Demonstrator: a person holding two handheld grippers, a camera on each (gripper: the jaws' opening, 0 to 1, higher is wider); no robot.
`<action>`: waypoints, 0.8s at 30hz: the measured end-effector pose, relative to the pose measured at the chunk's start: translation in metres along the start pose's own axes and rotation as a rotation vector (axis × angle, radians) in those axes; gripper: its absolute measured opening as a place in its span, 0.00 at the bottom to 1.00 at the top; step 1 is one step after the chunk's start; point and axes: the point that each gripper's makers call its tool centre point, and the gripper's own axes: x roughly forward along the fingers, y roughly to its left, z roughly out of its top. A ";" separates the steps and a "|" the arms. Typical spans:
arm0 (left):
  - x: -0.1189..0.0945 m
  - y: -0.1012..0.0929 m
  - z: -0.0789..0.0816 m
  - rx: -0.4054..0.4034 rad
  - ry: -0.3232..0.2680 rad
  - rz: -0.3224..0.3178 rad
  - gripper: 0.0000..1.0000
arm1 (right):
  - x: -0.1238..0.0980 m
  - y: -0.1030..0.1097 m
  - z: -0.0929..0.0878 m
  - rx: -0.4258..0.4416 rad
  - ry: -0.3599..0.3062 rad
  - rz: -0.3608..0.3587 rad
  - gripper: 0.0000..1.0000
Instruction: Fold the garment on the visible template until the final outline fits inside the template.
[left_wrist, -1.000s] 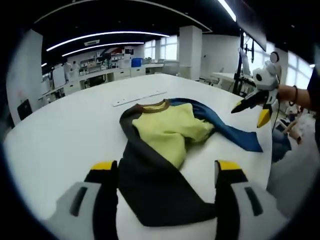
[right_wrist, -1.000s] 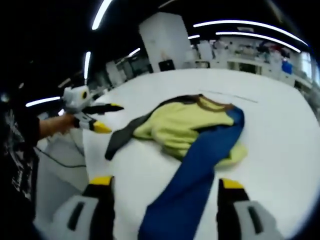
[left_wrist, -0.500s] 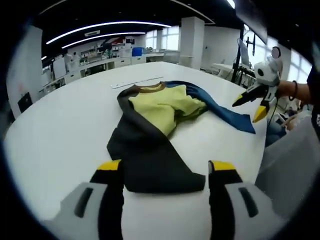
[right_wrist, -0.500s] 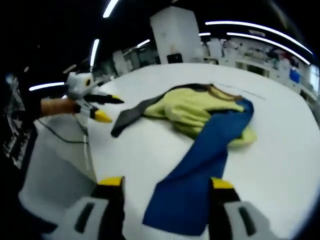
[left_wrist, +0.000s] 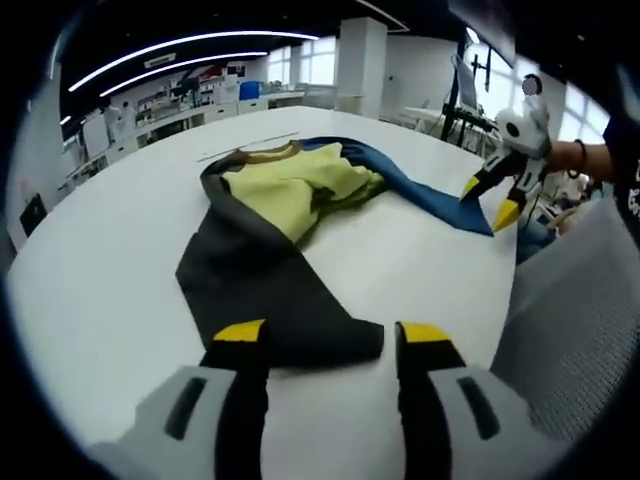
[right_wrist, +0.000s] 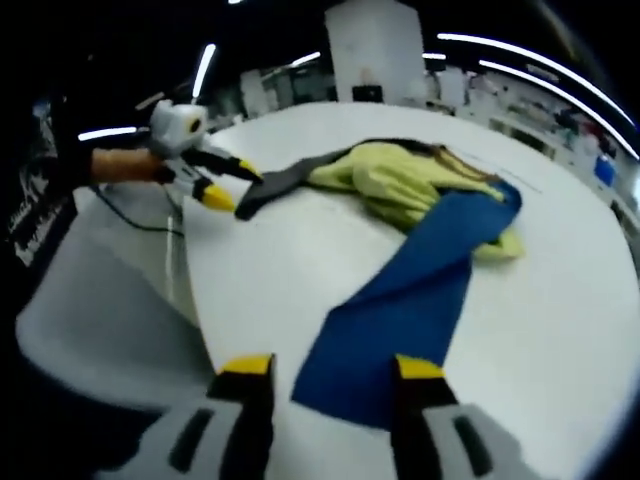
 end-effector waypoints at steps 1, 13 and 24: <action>0.000 -0.002 -0.001 0.007 0.007 -0.009 0.43 | 0.000 -0.001 -0.002 -0.015 0.007 -0.009 0.38; 0.006 -0.009 -0.011 0.149 0.075 -0.023 0.36 | 0.002 -0.007 -0.012 -0.099 0.050 -0.052 0.25; 0.008 0.008 -0.009 0.110 0.070 0.030 0.07 | 0.004 -0.019 -0.009 -0.075 0.040 -0.091 0.00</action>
